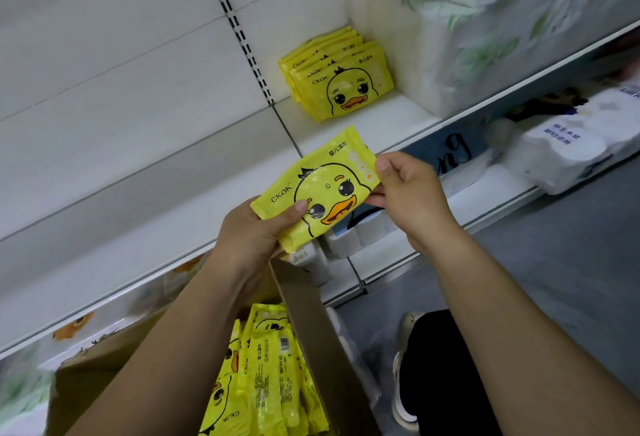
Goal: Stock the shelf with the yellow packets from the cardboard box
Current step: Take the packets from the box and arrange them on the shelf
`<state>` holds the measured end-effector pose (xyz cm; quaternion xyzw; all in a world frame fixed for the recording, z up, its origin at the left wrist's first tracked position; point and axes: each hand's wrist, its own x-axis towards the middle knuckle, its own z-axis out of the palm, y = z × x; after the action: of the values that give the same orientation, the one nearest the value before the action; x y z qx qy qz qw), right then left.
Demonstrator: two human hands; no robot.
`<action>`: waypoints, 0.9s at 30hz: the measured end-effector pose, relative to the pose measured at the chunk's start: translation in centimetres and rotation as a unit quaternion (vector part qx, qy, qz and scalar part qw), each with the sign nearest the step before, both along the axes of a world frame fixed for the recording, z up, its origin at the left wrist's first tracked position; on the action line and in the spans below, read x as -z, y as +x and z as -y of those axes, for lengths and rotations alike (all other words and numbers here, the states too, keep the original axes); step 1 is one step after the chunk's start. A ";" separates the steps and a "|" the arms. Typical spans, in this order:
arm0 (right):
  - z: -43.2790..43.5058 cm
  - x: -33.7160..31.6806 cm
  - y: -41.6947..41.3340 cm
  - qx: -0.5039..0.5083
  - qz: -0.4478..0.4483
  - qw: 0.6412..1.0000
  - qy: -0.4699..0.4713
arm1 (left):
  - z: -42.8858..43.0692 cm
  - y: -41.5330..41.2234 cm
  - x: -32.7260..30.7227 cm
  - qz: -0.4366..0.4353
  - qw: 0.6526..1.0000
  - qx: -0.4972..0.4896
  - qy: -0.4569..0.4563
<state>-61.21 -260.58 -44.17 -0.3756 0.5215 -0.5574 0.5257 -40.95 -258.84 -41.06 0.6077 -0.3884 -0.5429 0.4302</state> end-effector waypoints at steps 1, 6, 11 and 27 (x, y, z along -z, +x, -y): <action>0.4 0.2 -0.3 0.012 -0.010 1.000 0.001 | 0.6 -0.4 0.4 0.010 1.000 0.000 -0.010; 2.5 0.5 -1.2 0.089 -0.117 0.989 0.008 | 4.5 -2.8 0.7 0.009 0.999 -0.004 -0.037; 3.8 0.9 -1.9 0.082 -0.236 0.968 0.021 | 9.6 -5.4 0.6 0.058 0.994 -0.015 -0.091; 6.0 2.6 -3.0 -0.030 -0.458 0.887 0.050 | 20.0 -9.6 4.3 0.299 0.925 -0.039 -0.230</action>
<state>-64.19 -266.62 -46.80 -0.5779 0.7200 -0.2804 0.2627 -50.58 -278.81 -45.41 0.6406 -0.5890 -0.2145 0.4436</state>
